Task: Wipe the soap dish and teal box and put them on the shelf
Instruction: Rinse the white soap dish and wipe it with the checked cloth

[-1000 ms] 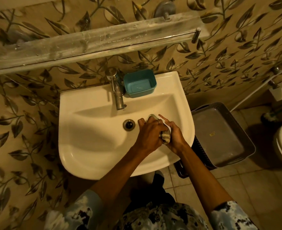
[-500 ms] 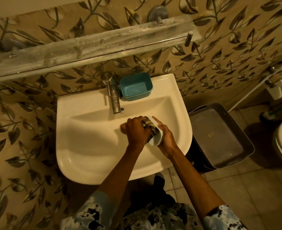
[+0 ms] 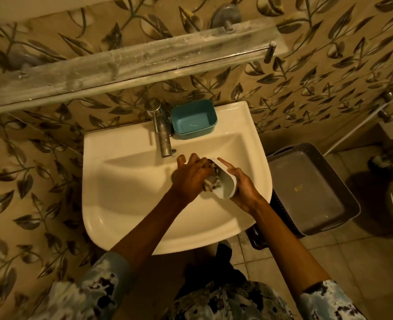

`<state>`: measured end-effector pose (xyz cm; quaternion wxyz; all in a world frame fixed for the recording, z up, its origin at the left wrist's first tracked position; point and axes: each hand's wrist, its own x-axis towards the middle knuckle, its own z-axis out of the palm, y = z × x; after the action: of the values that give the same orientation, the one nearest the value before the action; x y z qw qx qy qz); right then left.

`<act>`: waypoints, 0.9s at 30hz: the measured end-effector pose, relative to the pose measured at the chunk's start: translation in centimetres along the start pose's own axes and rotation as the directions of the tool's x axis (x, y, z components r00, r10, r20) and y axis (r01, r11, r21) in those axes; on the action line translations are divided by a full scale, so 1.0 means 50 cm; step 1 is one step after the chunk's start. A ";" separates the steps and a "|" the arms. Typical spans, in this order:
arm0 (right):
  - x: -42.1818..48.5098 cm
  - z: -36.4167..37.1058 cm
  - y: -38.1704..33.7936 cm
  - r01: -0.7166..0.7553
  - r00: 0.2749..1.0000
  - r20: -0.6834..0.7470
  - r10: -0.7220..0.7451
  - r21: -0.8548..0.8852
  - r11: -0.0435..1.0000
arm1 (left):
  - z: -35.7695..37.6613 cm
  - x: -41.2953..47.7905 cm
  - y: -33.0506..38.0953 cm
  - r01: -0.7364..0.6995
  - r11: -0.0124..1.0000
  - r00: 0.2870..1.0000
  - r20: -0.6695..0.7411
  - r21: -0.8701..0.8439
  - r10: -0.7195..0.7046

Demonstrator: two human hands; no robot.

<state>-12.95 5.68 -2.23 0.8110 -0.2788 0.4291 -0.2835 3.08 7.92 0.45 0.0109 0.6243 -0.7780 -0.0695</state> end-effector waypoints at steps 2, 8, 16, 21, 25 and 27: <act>0.008 0.000 -0.003 0.004 1.000 -0.012 -0.005 -0.043 0.999 | 0.003 -0.004 -0.016 0.109 0.994 0.988 -0.113 0.003 -0.108; 0.019 -0.012 -0.029 -0.007 0.997 -0.076 0.001 -0.076 0.997 | -0.004 -0.032 0.007 0.365 0.678 0.733 -0.252 -0.637 -0.632; 0.019 -0.012 -0.022 0.009 0.999 -0.036 -0.016 -0.172 0.985 | -0.065 -0.041 0.043 0.059 0.637 0.755 -0.382 -0.769 -0.532; 0.014 0.022 0.006 0.145 0.984 -0.038 -0.174 -0.400 0.905 | -0.050 -0.015 0.047 0.274 0.887 0.856 -0.326 -0.372 -0.401; 0.000 0.014 0.022 0.162 0.978 -0.044 -0.204 -0.454 0.876 | -0.058 0.034 -0.013 0.484 0.674 0.770 -0.096 -0.558 -0.631; -0.002 0.011 0.024 0.190 0.966 -0.078 -0.248 -0.441 0.877 | -0.058 0.027 -0.007 0.435 0.576 0.778 -0.033 -0.692 -0.628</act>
<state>-12.27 6.69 -2.71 0.6619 -0.4782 0.4992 -0.2896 3.42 6.29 3.17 0.3131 0.7889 -0.4673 -0.2474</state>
